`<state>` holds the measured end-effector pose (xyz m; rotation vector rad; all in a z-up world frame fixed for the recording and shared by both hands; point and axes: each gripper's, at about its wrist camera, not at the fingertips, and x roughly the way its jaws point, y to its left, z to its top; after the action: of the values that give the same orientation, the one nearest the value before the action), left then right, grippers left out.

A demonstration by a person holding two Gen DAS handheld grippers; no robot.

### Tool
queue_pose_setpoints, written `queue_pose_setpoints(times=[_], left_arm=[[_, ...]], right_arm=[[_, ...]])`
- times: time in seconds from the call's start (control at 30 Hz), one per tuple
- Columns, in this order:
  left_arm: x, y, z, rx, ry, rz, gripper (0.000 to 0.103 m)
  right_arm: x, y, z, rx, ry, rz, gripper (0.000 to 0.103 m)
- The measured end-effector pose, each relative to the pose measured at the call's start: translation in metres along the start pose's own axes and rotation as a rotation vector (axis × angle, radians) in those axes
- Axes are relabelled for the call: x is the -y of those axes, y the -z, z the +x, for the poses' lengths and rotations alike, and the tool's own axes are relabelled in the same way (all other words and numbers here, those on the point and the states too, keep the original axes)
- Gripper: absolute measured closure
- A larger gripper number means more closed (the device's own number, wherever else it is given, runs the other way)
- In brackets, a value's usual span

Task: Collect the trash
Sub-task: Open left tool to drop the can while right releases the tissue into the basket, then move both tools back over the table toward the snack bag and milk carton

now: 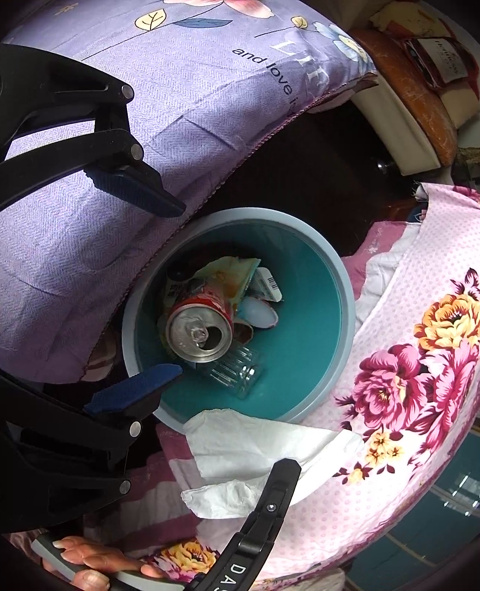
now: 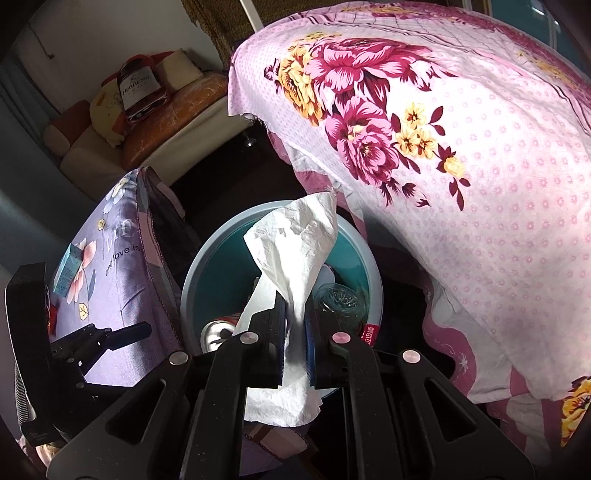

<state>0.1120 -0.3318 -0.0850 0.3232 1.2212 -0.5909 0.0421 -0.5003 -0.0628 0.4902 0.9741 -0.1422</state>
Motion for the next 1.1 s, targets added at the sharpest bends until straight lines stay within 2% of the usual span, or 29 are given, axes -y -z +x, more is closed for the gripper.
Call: queue_pose_setpoints(times=[0.33, 0.67, 0.73, 0.77, 0.8, 0.87, 1.0, 1.1], left_arm=[[-0.012, 0.007, -0.012, 0.034, 0.01, -0.031, 0.012], [-0.047, 0.018, -0.022, 0.058, 0.021, -0.114, 0.011], [-0.055, 0.019, -0.023, 0.059, 0.025, -0.13, 0.011], [-0.058, 0.02, -0.023, 0.059, 0.028, -0.139, 0.01], [-0.061, 0.022, -0.023, 0.059, 0.032, -0.147, 0.01], [-0.067, 0.024, -0.023, 0.059, 0.039, -0.161, 0.01], [-0.076, 0.028, -0.024, 0.061, 0.052, -0.181, 0.01], [-0.083, 0.031, -0.026, 0.067, 0.056, -0.19, 0.01]], right_arm=[[-0.01, -0.001, 0.007, -0.017, 0.011, -0.027, 0.093], [-0.034, -0.002, 0.024, -0.055, 0.024, -0.069, 0.091], [-0.039, -0.001, 0.029, -0.071, 0.029, -0.076, 0.077], [-0.041, 0.0, 0.031, -0.076, 0.035, -0.077, 0.057], [-0.043, 0.001, 0.032, -0.074, 0.045, -0.081, 0.049], [-0.048, 0.002, 0.034, -0.077, 0.056, -0.093, 0.048], [-0.057, 0.003, 0.039, -0.098, 0.062, -0.098, 0.032], [-0.063, 0.002, 0.04, -0.106, 0.065, -0.098, 0.028]])
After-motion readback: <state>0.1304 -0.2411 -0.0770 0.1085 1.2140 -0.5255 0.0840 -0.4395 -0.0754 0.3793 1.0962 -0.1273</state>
